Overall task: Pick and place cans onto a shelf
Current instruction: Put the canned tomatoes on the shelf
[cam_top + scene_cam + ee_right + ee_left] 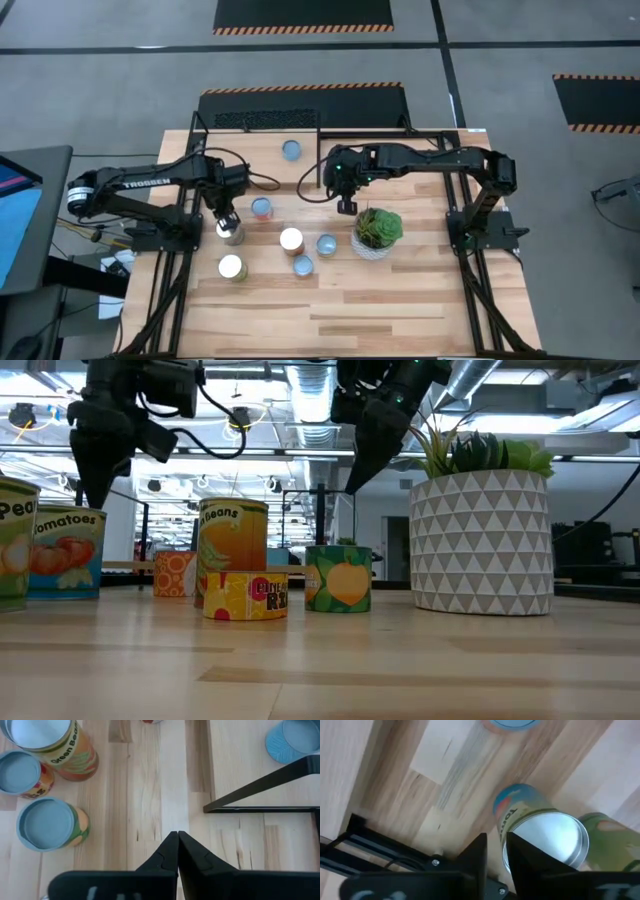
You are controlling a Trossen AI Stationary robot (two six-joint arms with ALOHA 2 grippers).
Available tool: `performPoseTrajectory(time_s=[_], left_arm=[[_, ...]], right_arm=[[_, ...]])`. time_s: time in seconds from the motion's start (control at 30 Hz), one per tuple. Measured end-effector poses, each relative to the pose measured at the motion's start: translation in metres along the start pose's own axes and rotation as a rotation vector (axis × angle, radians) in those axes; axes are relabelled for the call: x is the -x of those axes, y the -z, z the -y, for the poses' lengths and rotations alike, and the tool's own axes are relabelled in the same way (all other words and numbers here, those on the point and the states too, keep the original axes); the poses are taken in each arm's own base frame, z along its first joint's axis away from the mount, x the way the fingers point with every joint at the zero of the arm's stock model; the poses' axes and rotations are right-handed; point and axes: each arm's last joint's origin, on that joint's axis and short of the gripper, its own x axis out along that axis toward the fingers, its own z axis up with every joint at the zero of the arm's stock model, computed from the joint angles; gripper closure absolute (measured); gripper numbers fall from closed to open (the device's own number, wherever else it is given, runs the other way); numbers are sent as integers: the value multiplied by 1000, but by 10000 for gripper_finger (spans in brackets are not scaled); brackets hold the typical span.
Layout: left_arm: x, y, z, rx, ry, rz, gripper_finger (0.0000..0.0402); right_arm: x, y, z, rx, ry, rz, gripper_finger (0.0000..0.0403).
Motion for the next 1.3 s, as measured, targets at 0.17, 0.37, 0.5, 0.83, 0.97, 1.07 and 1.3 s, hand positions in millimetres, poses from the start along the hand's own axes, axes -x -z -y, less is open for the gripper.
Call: performPoseTrajectory(time_s=[0.17,0.37,0.5,0.83,0.97,1.07,1.3], left_arm=[[0,0,2,-13,2,-4,314],[-5,3,4,-18,12,-35,302],[-15,4,3,-8,-4,-48,301],[-20,5,3,31,5,-47,317],[-20,5,3,49,21,-48,383],[-21,5,3,68,19,-50,397],[3,-1,6,71,27,-1,401]], right_arm=[[0,0,0,0,0,0,377],[0,0,0,0,0,0,382],[0,0,0,0,0,0,379],[0,0,0,0,0,-1,379],[0,0,0,0,0,-1,382],[0,0,0,1,-1,-2,380],[0,3,-1,1,-6,-27,377]])
